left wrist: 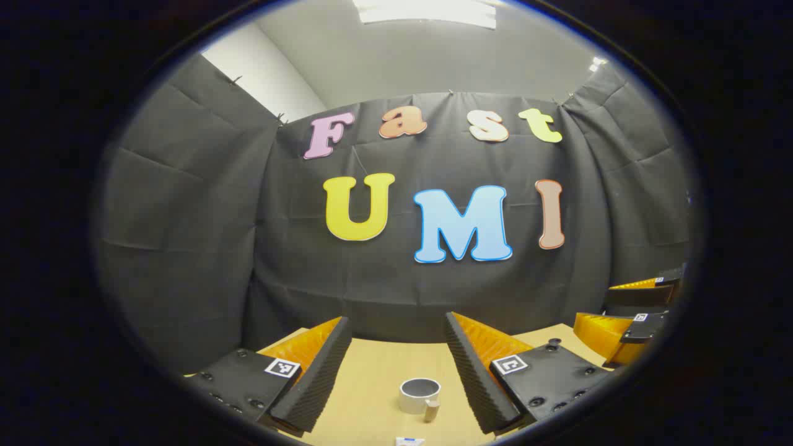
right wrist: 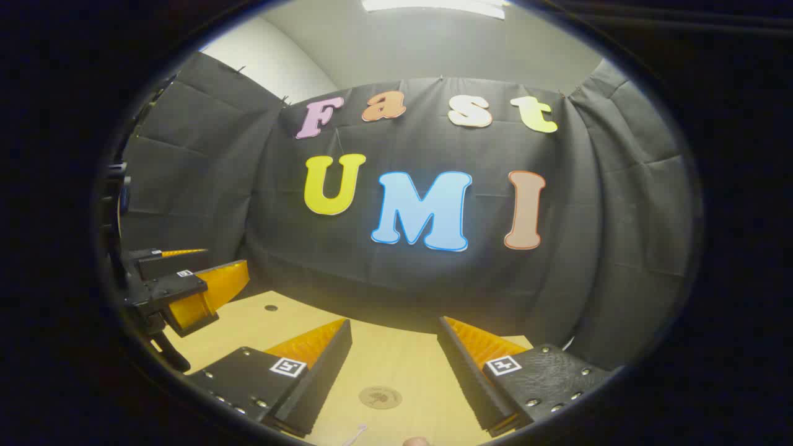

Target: Put the toothbrush and toothpaste on the desktop into the cup, then pick up the cup and place it on the coaster on the desktop.

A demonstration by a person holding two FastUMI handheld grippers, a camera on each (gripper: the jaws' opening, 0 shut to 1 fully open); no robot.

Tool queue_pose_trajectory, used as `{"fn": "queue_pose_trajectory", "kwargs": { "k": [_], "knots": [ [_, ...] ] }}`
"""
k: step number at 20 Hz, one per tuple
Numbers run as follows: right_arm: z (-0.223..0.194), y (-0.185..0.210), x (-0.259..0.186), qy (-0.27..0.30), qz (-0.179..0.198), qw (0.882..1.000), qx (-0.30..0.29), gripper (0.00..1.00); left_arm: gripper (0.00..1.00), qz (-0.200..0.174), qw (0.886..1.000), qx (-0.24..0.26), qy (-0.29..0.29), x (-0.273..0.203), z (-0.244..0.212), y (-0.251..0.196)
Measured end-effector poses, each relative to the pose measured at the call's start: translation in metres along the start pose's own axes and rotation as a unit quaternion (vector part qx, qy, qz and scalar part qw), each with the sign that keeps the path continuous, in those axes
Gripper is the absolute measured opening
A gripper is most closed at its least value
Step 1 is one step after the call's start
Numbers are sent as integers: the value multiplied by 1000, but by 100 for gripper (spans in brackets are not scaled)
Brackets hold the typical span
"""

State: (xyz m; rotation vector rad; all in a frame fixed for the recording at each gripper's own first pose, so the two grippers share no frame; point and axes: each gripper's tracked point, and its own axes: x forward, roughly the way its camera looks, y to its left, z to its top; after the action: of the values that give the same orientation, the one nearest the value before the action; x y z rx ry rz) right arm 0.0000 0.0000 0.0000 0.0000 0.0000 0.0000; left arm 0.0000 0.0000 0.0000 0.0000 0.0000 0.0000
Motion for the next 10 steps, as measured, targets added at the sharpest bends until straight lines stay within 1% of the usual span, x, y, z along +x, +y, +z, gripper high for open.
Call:
{"fn": "queue_pose_trajectory", "kwargs": {
  "k": [5, 10],
  "knots": [
    [-1, -2, -1, 9, -8, 1000, 10, 90, 96, -13, 1000, 9, 3, 7, 0, -2],
    [-13, -5, -6, 33, -19, 999, 3, 90, 96, -38, 999, 5, 30, 13, -15, -7]
  ]
}}
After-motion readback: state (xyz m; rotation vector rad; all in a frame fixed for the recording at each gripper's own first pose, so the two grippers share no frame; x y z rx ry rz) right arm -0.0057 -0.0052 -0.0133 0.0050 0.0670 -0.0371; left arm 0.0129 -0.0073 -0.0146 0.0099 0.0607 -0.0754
